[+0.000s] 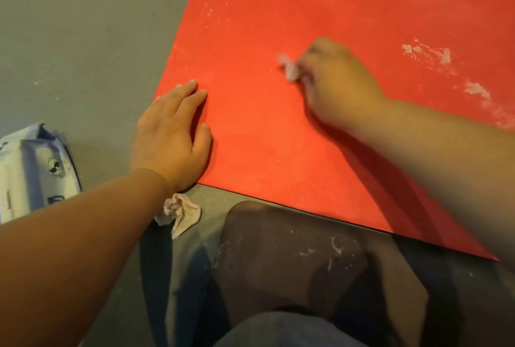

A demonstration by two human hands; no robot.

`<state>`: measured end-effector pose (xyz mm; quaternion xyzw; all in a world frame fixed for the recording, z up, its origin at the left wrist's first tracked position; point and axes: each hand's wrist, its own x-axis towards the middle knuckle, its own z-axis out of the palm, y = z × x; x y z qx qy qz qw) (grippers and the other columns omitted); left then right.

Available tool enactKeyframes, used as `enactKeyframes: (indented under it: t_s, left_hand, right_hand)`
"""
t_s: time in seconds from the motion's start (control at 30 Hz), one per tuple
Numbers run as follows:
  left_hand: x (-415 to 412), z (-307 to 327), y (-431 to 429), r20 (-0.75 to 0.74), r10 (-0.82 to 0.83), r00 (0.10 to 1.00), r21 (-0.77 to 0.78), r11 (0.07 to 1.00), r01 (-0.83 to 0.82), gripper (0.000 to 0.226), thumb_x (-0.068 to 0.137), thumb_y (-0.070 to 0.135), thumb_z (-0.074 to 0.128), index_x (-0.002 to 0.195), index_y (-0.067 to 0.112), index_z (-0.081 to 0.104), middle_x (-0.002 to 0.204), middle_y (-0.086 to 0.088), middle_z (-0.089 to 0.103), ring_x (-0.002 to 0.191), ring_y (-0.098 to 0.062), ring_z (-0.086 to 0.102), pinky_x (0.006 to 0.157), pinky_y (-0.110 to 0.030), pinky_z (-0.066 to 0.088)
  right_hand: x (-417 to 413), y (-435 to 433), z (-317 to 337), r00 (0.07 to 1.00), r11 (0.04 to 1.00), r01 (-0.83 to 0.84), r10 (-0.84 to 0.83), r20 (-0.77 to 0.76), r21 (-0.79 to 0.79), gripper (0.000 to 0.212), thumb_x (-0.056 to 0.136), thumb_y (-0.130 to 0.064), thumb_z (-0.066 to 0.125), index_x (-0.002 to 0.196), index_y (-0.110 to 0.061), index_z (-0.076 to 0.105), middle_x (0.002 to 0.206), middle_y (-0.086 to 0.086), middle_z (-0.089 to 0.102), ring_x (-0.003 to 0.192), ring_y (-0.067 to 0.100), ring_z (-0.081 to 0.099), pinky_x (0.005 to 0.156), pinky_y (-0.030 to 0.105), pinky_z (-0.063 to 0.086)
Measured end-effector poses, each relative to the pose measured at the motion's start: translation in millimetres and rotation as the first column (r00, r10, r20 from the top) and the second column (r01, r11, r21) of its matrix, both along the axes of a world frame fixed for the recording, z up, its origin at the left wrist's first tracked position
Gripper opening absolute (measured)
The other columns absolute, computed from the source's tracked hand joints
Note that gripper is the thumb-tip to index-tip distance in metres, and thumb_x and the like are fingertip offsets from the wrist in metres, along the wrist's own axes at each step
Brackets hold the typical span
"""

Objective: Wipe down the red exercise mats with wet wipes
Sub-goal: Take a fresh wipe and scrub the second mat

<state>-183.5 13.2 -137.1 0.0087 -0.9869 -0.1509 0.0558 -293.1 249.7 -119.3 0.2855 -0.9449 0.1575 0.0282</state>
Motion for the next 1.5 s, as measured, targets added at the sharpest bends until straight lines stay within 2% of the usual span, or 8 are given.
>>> enactKeyframes:
  t_s: [0.1,0.33,0.53,0.8,1.0,1.17,1.3,1.5]
  left_hand:
    - [-1,0,2,0.003,-0.006,1.000,0.002,1.000,0.006,0.054,0.087,0.029,0.043,0.138,0.010,0.048,0.150,-0.006,0.039,0.139,-0.025,0.033,0.116,-0.043,0.022]
    - [-1,-1,-1,-0.009,0.001,1.000,-0.004,1.000,-0.001,0.055,0.087,0.030,0.042,0.137,0.010,0.048,0.149,-0.006,0.039,0.138,-0.026,0.034,0.115,-0.042,0.023]
    - [-1,-1,0,-0.010,0.004,1.000,-0.005,1.000,-0.004,0.055,0.087,0.032,0.040,0.138,0.011,0.048,0.150,-0.006,0.039,0.137,-0.026,0.033,0.114,-0.039,0.022]
    - [-1,-2,0,-0.010,0.000,1.000,-0.009,1.000,0.000,0.055,0.087,0.032,0.041,0.137,0.011,0.047,0.149,-0.006,0.039,0.137,-0.027,0.034,0.114,-0.040,0.023]
    - [-1,-4,-1,-0.013,0.003,1.000,-0.015,1.000,-0.003,0.056,0.086,0.032,0.041,0.137,0.011,0.048,0.149,-0.006,0.039,0.137,-0.026,0.034,0.113,-0.039,0.024]
    - [-2,-3,-2,-0.013,-0.004,1.000,-0.010,1.000,0.004,0.056,0.086,0.032,0.041,0.137,0.011,0.048,0.149,-0.006,0.040,0.137,-0.027,0.035,0.113,-0.040,0.025]
    - [-1,-1,-1,-0.004,-0.004,1.000,-0.014,1.000,0.003,0.056,0.086,0.032,0.041,0.137,0.011,0.048,0.150,-0.006,0.039,0.137,-0.027,0.034,0.114,-0.039,0.023]
    - [-2,1,0,0.000,-0.002,1.000,-0.007,1.000,0.002,0.057,0.085,0.032,0.041,0.137,0.011,0.048,0.149,-0.006,0.039,0.136,-0.028,0.035,0.113,-0.038,0.023]
  right_hand:
    - [1,-10,-3,0.996,0.996,0.085,-0.085,-0.034,0.000,0.026,0.096,-0.019,0.043,0.105,-0.012,0.067,0.109,0.012,0.057,0.103,0.032,0.051,0.091,0.038,0.038]
    - [112,20,8,0.924,0.932,-0.326,0.349,0.155,-0.159,0.019,0.086,-0.006,0.053,0.091,-0.010,0.070,0.090,0.008,0.064,0.084,0.029,0.056,0.073,0.037,0.046]
    - [21,20,6,0.974,0.969,0.221,-0.213,0.080,-0.110,0.021,0.086,-0.010,0.052,0.094,-0.010,0.071,0.103,0.010,0.066,0.101,0.030,0.057,0.086,0.025,0.036]
    - [140,33,10,0.936,0.954,-0.263,0.289,0.203,-0.143,0.015,0.088,-0.021,0.061,0.090,-0.010,0.072,0.091,0.007,0.064,0.087,0.027,0.056,0.078,0.035,0.045]
    - [61,26,2,0.944,0.934,0.319,-0.298,0.139,-0.163,0.020,0.090,-0.026,0.061,0.097,-0.013,0.074,0.097,0.011,0.060,0.093,0.025,0.055,0.081,0.034,0.040]
    - [149,20,-2,0.985,0.975,-0.049,0.083,0.151,-0.218,0.013,0.086,-0.008,0.064,0.095,-0.011,0.073,0.091,0.007,0.064,0.086,0.026,0.056,0.077,0.035,0.044]
    - [129,24,3,0.954,0.956,-0.242,0.265,0.138,-0.165,0.022,0.092,-0.014,0.052,0.096,-0.009,0.073,0.091,0.010,0.063,0.085,0.029,0.056,0.075,0.036,0.046]
    - [75,-21,0,0.972,0.964,0.214,-0.194,0.133,-0.156,0.019,0.088,-0.013,0.057,0.098,-0.014,0.072,0.096,0.010,0.059,0.097,0.029,0.052,0.083,0.033,0.037]
